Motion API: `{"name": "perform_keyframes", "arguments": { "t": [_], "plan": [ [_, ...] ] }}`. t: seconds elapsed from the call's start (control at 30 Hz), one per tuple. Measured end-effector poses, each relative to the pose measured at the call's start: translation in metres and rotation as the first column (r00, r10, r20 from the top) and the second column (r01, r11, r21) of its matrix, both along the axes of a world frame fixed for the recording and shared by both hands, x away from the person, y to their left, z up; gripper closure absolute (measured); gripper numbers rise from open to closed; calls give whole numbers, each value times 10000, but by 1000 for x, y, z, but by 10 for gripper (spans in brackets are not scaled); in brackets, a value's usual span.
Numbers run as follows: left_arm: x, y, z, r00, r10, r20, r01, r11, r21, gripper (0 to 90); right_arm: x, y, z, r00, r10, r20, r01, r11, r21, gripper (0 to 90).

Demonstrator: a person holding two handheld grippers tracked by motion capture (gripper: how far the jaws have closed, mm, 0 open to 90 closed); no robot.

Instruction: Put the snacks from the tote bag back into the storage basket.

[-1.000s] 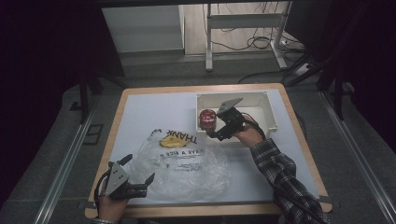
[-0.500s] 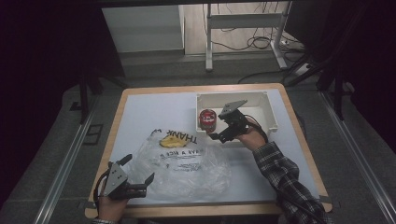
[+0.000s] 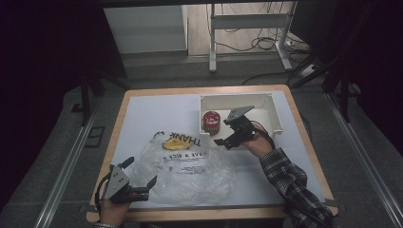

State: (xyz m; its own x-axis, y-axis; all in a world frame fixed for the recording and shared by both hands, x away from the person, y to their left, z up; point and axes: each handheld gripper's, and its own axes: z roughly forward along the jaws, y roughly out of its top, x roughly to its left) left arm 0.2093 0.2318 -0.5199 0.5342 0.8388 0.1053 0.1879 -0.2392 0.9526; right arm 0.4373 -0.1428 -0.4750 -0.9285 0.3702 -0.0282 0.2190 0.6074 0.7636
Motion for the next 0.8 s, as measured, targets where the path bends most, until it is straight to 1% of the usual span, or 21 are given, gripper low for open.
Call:
{"name": "perform_keyframes", "arguments": {
  "t": [0.1, 0.37, 0.7, 0.8],
  "plan": [
    [0, 0, 0, 10000, 4, 11, -4, 10000, -11, 0, -2, 1, 0, 10000, 37, 36, -37, 10000, 36, 40],
    [0, 0, 0, 10000, 3, 7, -3, 10000, 33, 0, -11, -3, 3, 10000, 18, 87, -21, 9994, 339, 40],
    [0, 0, 0, 10000, -16, 8, 16, 10000, 65, 0, -20, -8, 5, 9999, 48, 164, -54, 9992, 390, 40],
    [0, 0, 0, 10000, -11, 10, 11, 10000, 70, 0, -22, -8, 6, 9997, 78, 213, -88, 9988, 483, 40]
  ]
}}
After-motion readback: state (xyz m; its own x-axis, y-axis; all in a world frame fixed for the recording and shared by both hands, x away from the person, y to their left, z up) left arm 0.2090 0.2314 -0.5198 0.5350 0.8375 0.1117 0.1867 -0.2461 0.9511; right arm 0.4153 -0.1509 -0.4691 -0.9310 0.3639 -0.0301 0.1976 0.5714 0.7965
